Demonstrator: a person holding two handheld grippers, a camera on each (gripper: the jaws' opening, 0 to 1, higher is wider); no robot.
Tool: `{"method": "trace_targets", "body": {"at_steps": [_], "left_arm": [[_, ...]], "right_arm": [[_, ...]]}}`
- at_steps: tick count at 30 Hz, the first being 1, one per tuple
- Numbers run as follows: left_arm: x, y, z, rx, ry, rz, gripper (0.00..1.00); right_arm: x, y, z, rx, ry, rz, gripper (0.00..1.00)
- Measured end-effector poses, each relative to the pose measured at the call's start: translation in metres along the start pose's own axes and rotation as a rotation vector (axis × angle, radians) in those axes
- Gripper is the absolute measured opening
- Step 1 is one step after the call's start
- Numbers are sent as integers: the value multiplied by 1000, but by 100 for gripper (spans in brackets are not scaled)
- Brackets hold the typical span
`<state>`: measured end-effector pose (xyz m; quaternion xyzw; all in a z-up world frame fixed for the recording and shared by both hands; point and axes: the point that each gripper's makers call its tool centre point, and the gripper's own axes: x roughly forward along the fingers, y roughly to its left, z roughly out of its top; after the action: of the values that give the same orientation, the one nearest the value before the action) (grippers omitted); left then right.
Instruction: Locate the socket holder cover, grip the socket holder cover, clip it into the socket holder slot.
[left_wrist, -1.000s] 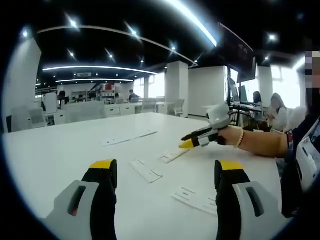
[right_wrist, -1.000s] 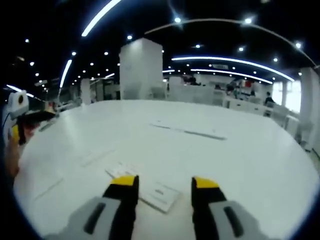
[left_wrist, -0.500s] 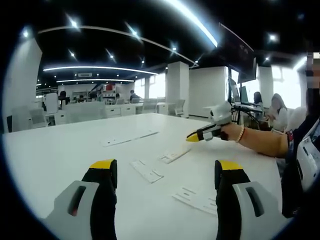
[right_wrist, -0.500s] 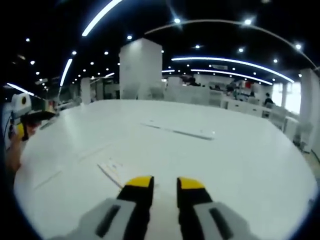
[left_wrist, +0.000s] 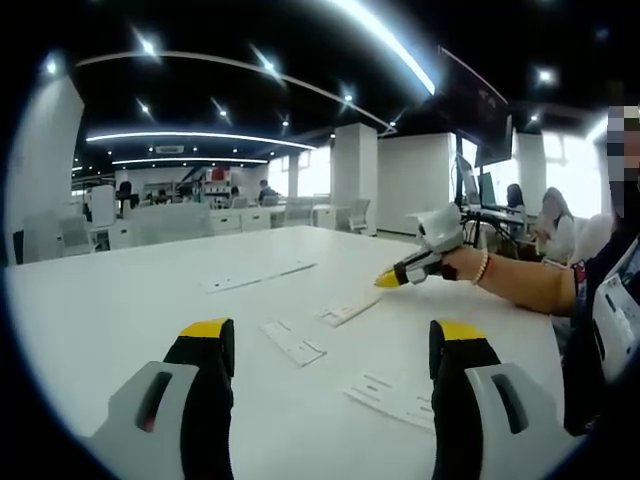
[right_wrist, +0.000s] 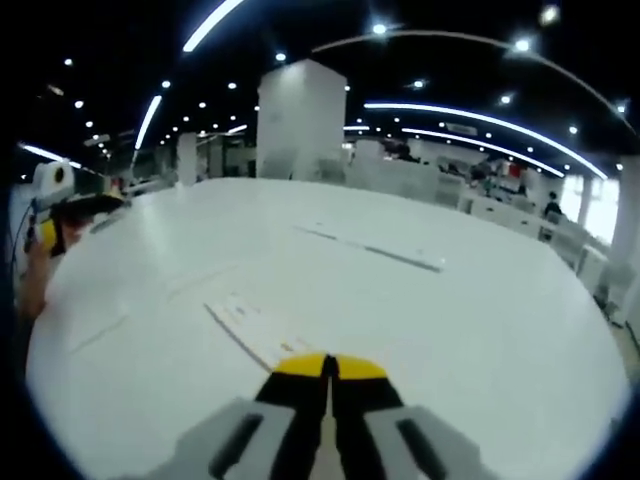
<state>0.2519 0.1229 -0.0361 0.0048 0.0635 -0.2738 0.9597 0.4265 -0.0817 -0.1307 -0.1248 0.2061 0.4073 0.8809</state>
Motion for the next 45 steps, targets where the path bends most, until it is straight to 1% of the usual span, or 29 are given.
{"method": "trace_targets", "body": {"at_steps": [7,12,22,26,45], "left_arm": [[0,0,1,2,0,-2,79],[1,0,0,4,5,-3,79],[1,0,1,5,3,-4,79],[1,0,1,5,3,-4,79],[0,1,0,7,7,-1,79]], "right_arm": [[5,2,-8,-7,27,6,4],[6,2,-12,-19,44,-4,4],[7,0,-11,-10,41,-1,4],[8,3,-10,-14,35,9,4],[11,10,-9,-40,27,8,4]]}}
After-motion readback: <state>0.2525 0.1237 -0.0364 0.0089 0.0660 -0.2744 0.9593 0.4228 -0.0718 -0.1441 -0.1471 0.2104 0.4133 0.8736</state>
